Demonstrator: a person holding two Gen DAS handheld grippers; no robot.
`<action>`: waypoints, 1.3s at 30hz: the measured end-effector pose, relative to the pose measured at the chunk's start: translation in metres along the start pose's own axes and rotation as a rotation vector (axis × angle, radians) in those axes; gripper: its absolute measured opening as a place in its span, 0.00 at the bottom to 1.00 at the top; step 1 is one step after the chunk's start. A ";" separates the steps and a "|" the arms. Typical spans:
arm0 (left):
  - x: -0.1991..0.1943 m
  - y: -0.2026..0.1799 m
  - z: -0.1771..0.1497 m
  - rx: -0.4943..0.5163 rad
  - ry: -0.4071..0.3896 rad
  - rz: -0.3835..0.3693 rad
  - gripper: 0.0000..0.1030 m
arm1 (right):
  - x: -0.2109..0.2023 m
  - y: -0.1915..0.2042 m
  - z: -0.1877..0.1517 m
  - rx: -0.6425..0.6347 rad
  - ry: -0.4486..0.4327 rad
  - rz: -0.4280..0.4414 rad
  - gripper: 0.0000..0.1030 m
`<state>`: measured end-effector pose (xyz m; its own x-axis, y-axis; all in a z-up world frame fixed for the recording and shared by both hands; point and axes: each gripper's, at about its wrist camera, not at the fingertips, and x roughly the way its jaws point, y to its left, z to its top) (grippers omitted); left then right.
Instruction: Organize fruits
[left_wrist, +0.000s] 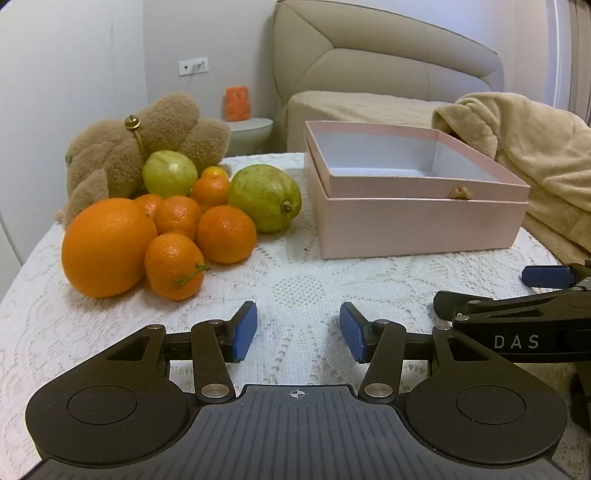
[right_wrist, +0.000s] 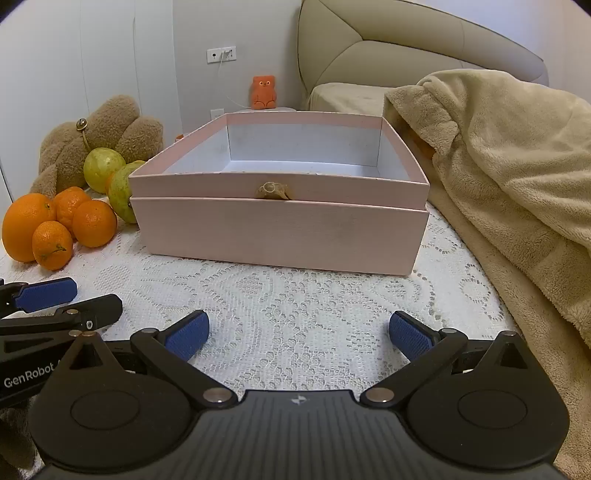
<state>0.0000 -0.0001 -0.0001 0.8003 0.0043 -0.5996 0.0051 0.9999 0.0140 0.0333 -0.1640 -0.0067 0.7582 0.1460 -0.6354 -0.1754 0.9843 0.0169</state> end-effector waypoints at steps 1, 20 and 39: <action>0.000 0.000 0.000 -0.001 0.000 -0.001 0.54 | 0.000 0.000 0.000 0.005 -0.003 0.004 1.00; 0.000 -0.001 0.000 0.000 0.001 0.000 0.54 | 0.000 -0.001 0.000 0.004 0.000 0.003 1.00; 0.000 0.000 0.000 -0.001 0.001 0.000 0.54 | 0.000 0.000 0.000 0.003 0.000 0.002 1.00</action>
<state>0.0000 -0.0005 -0.0001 0.7999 0.0038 -0.6001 0.0051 0.9999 0.0132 0.0331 -0.1644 -0.0066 0.7580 0.1485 -0.6351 -0.1755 0.9843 0.0206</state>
